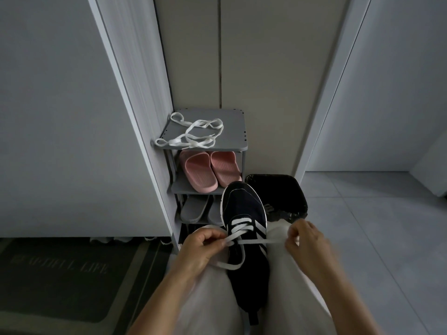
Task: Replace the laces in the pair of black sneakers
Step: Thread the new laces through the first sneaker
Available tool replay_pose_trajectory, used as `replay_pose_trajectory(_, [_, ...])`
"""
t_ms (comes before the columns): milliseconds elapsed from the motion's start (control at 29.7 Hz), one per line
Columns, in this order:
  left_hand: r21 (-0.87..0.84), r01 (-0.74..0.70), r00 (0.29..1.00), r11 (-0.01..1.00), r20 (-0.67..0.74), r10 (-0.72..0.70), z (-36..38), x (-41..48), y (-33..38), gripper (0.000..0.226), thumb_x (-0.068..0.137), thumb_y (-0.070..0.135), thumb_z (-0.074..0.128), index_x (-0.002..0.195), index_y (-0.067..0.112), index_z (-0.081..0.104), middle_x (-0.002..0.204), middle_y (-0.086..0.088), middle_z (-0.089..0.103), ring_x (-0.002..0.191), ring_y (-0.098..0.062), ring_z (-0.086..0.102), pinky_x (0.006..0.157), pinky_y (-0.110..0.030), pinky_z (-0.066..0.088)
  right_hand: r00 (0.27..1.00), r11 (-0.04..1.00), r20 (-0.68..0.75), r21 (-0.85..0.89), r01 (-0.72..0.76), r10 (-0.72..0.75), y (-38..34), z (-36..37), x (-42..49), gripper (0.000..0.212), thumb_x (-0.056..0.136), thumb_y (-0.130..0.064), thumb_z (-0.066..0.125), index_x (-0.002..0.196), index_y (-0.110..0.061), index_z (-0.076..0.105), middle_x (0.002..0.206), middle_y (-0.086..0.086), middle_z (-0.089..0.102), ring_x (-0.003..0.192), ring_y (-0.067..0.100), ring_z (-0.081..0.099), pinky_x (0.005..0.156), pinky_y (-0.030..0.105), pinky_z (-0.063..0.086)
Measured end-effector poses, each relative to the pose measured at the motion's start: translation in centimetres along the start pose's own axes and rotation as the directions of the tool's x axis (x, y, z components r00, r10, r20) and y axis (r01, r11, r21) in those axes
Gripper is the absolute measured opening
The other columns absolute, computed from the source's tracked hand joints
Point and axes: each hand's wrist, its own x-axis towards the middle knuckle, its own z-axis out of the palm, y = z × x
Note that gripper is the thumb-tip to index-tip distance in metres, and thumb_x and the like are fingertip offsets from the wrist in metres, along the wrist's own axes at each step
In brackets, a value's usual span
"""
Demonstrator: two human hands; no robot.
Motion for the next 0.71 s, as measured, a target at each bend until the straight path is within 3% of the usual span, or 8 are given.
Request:
replay_pose_trajectory(101, [-0.017,0.016,1.0,1.0,0.009,-0.016,-0.1,0.0,-0.3,0.015,0.083,0.0,0.06,0.086,0.011,0.07,0.094,-0.005,0.066,0.083,-0.007,0.06,0.065,-0.003,0.042,0.995,0.991,0.049,0.108,0.084,-0.089,-1.6,0.5,-0.4,0.014,0.089,-0.03,0.051,0.102,-0.027,0.055,0.103,-0.01,0.052,0.087,0.018,0.056,0.076,0.031,0.045])
replay_pose_trajectory(168, [-0.039,0.026,1.0,0.999,0.007,-0.026,-0.1,0.1,-0.4,0.021,0.084,-0.003,0.056,0.082,0.013,0.07,0.093,-0.004,0.067,0.083,-0.006,0.06,0.066,-0.004,0.042,0.992,0.988,0.07,0.123,0.092,-0.101,-2.1,1.0,-0.4,0.009,0.084,-0.046,0.052,0.084,-0.038,0.054,0.086,-0.016,0.059,0.08,0.011,0.061,0.074,0.034,0.051])
replay_pose_trajectory(235, [-0.041,0.019,1.0,0.999,-0.003,-0.019,0.1,0.1,-0.3,0.025,0.083,-0.006,0.054,0.079,0.013,0.069,0.09,-0.003,0.067,0.079,-0.002,0.06,0.066,-0.004,0.041,0.991,0.994,0.1,0.068,0.084,-0.091,-2.0,1.3,-0.5,0.025,0.077,-0.061,0.049,0.07,-0.037,0.051,0.067,-0.017,0.058,0.068,0.004,0.058,0.067,0.031,0.05])
replay_pose_trajectory(303, [-0.025,0.001,1.0,1.0,-0.011,-0.001,0.2,0.0,-0.2,0.024,0.083,-0.008,0.053,0.081,0.01,0.069,0.089,-0.003,0.067,0.075,0.003,0.059,0.065,-0.003,0.04,0.991,0.982,0.123,0.184,0.038,-0.061,-1.7,1.3,-0.3,0.032,0.071,-0.066,0.048,0.068,-0.035,0.056,0.063,-0.013,0.06,0.063,0.004,0.058,0.063,0.031,0.05])
replay_pose_trajectory(370, [-0.01,-0.018,1.0,1.0,-0.01,0.017,0.2,-0.1,-0.3,0.024,0.083,-0.008,0.053,0.083,0.009,0.069,0.092,-0.004,0.067,0.077,0.004,0.06,0.066,-0.003,0.041,0.993,0.936,0.116,0.351,-0.019,-0.023,-1.6,0.7,-0.1,0.028,0.075,-0.055,0.057,0.068,-0.027,0.06,0.064,-0.007,0.061,0.064,0.01,0.058,0.065,0.031,0.048])
replay_pose_trajectory(471, [-0.002,-0.046,0.999,0.999,-0.011,0.046,0.3,-0.2,-0.3,0.026,0.083,-0.009,0.052,0.083,0.011,0.068,0.092,-0.002,0.067,0.076,0.009,0.059,0.067,-0.002,0.041,0.993,0.898,0.089,0.427,-0.109,0.079,-0.3,-0.6,0.4,0.023,0.086,-0.026,0.063,0.065,-0.021,0.057,0.061,-0.004,0.053,0.058,0.01,0.047,0.059,0.026,0.039])
replay_pose_trajectory(706, [0.02,-0.11,0.993,0.994,-0.043,0.111,0.7,-0.5,-0.7,0.024,0.083,-0.007,0.055,0.082,0.013,0.067,0.09,-0.001,0.066,0.075,0.007,0.059,0.068,-0.005,0.042,0.988,0.892,0.104,0.427,-0.15,0.117,1.2,-0.8,0.2,0.021,0.087,-0.025,0.063,0.07,-0.011,0.061,0.065,0.002,0.055,0.059,0.014,0.046,0.057,0.027,0.037])
